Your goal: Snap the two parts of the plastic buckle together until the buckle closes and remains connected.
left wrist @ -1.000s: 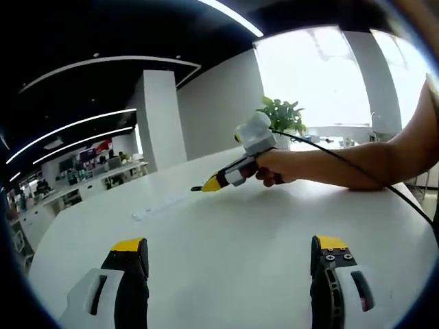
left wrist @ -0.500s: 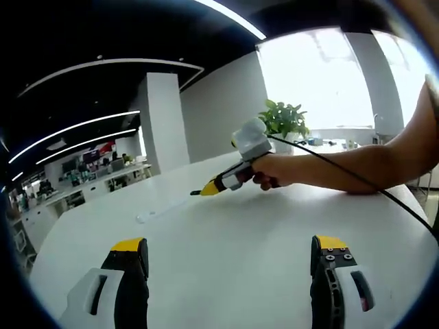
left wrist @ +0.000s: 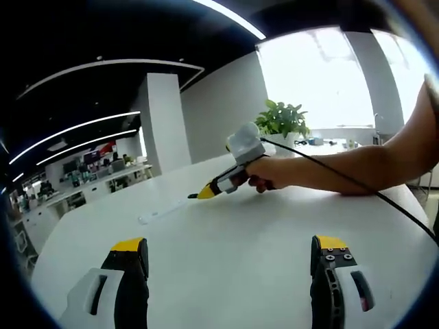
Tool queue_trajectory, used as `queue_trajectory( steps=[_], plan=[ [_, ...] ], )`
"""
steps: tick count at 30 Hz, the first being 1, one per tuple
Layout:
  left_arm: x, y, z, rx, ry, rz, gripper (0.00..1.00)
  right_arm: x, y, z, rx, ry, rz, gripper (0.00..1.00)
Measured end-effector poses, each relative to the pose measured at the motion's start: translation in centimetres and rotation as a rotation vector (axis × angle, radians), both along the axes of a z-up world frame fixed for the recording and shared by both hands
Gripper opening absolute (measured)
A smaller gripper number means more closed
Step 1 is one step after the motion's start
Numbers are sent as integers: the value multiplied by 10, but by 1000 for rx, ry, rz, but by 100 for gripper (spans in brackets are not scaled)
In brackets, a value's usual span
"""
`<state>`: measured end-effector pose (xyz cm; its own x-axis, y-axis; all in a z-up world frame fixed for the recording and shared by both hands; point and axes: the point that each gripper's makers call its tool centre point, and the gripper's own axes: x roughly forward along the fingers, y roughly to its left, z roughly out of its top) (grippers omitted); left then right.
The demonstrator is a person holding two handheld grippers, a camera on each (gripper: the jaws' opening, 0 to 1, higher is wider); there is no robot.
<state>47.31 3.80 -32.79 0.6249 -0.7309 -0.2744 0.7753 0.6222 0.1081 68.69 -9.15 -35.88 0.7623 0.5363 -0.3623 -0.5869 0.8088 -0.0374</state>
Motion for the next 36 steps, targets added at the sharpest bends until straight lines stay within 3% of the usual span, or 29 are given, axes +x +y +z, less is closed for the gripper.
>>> queue_trajectory(
  steps=[36],
  plan=[
    [2,2,-5,11,5,-5,100,8,-1,-19,-64,51,-14,10]
  ],
)
